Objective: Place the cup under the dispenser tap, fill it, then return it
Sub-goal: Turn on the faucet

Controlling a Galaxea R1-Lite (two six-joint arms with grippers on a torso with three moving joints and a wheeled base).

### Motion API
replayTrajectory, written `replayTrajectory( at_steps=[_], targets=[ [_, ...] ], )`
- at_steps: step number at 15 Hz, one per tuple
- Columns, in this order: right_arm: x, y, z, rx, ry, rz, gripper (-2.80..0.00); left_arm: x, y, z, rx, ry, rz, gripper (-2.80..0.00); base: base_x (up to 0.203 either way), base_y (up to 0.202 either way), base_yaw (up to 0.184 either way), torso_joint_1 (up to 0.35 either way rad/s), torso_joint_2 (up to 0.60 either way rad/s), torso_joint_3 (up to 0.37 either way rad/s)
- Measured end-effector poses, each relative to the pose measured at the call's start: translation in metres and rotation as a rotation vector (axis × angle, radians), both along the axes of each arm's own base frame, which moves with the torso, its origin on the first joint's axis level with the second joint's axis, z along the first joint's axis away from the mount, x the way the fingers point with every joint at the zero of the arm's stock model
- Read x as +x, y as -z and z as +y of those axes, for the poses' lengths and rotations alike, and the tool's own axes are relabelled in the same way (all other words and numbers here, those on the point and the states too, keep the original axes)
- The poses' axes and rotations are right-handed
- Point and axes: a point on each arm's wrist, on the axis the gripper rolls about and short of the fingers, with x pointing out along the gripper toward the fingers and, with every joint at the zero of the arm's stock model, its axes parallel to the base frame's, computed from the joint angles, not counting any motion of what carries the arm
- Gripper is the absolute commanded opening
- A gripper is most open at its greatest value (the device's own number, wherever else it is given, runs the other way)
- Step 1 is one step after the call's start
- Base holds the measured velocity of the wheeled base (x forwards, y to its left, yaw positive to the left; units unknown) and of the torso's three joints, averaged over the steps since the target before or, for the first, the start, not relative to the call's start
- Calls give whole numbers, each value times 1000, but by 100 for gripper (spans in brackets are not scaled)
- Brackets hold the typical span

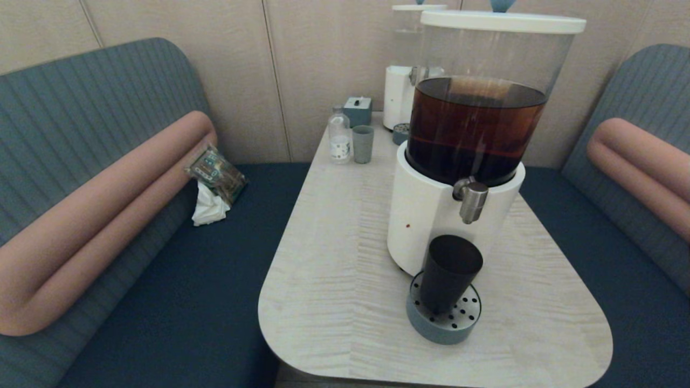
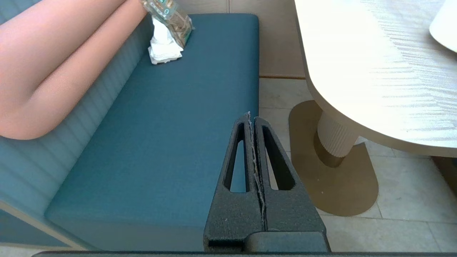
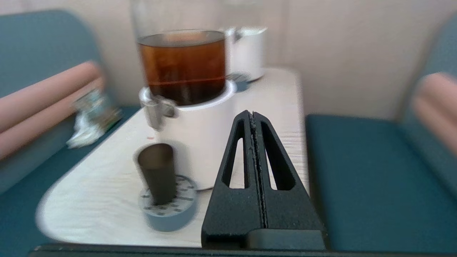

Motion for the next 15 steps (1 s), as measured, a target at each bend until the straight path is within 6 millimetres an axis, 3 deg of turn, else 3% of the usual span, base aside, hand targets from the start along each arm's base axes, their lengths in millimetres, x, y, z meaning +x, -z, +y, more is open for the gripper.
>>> replayTrajectory(
  at_steps=[3, 6, 8, 12, 15],
  targets=[
    [48, -38, 4, -12, -128, 190, -280, 0, 0, 0, 0, 0, 0, -280, 0, 0, 0, 0, 0, 0],
    [97, -63, 9, 1, -250, 391, -280, 0, 0, 0, 0, 0, 0, -280, 0, 0, 0, 0, 0, 0],
    [119, -76, 16, 42, -327, 519, -280, 0, 0, 0, 0, 0, 0, -280, 0, 0, 0, 0, 0, 0],
    [150, -77, 33, 68, -413, 749, -280, 0, 0, 0, 1, 1, 1, -280, 0, 0, 0, 0, 0, 0],
    [163, -76, 38, 93, -414, 823, -280, 0, 0, 0, 0, 0, 0, -280, 0, 0, 0, 0, 0, 0]
  ],
)
